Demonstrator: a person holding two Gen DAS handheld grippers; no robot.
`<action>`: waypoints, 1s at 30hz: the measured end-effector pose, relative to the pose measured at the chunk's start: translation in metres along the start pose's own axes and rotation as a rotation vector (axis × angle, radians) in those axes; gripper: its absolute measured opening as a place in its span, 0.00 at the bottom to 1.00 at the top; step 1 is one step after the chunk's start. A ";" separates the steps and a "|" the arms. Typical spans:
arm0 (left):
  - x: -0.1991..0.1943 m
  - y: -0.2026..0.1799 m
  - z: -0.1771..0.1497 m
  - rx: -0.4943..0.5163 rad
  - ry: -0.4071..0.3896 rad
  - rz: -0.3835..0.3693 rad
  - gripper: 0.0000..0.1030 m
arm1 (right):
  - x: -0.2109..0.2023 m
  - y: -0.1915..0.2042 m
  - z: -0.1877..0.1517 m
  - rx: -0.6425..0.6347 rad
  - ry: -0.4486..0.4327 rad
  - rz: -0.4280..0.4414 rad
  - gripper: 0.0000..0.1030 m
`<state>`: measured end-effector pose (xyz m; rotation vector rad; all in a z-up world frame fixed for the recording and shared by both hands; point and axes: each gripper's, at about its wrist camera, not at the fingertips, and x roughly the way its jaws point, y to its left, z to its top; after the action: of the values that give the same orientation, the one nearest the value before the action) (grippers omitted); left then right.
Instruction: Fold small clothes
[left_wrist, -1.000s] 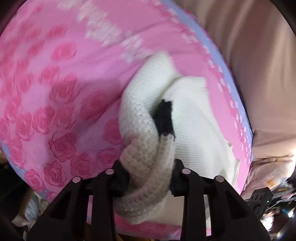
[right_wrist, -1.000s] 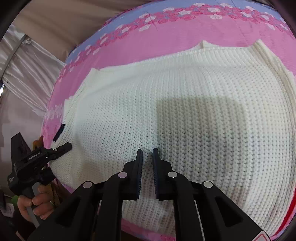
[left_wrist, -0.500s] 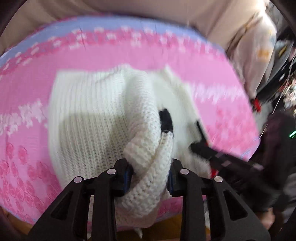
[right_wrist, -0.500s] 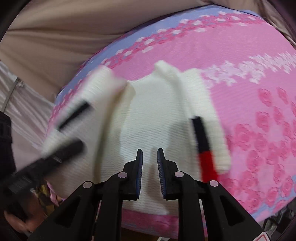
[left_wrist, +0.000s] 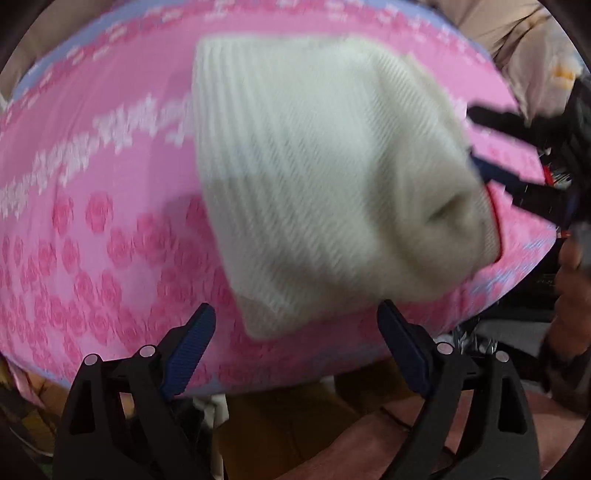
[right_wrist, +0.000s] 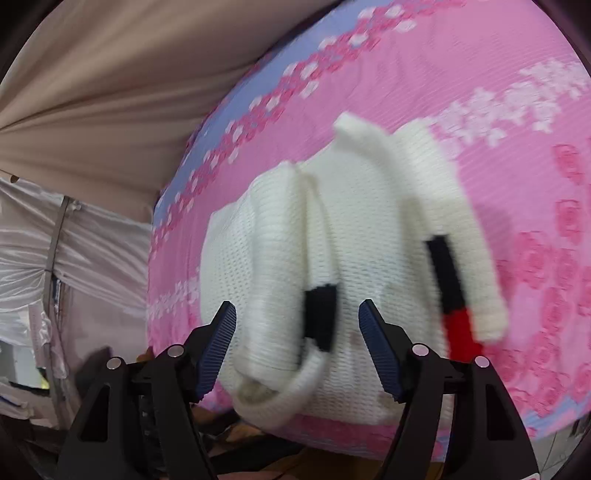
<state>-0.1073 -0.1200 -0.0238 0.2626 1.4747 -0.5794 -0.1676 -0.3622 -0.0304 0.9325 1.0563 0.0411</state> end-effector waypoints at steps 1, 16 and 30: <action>0.008 0.004 -0.003 -0.021 0.030 -0.017 0.84 | 0.009 0.004 0.002 -0.001 0.025 -0.008 0.68; 0.023 0.027 -0.010 -0.088 0.029 0.008 0.39 | -0.043 0.039 0.015 -0.155 -0.157 0.062 0.18; -0.024 0.012 0.004 0.024 -0.066 -0.020 0.59 | -0.050 -0.060 -0.028 0.006 -0.066 -0.017 0.65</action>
<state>-0.0970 -0.1070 -0.0020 0.2459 1.4085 -0.6166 -0.2385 -0.4043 -0.0392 0.9243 1.0035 -0.0063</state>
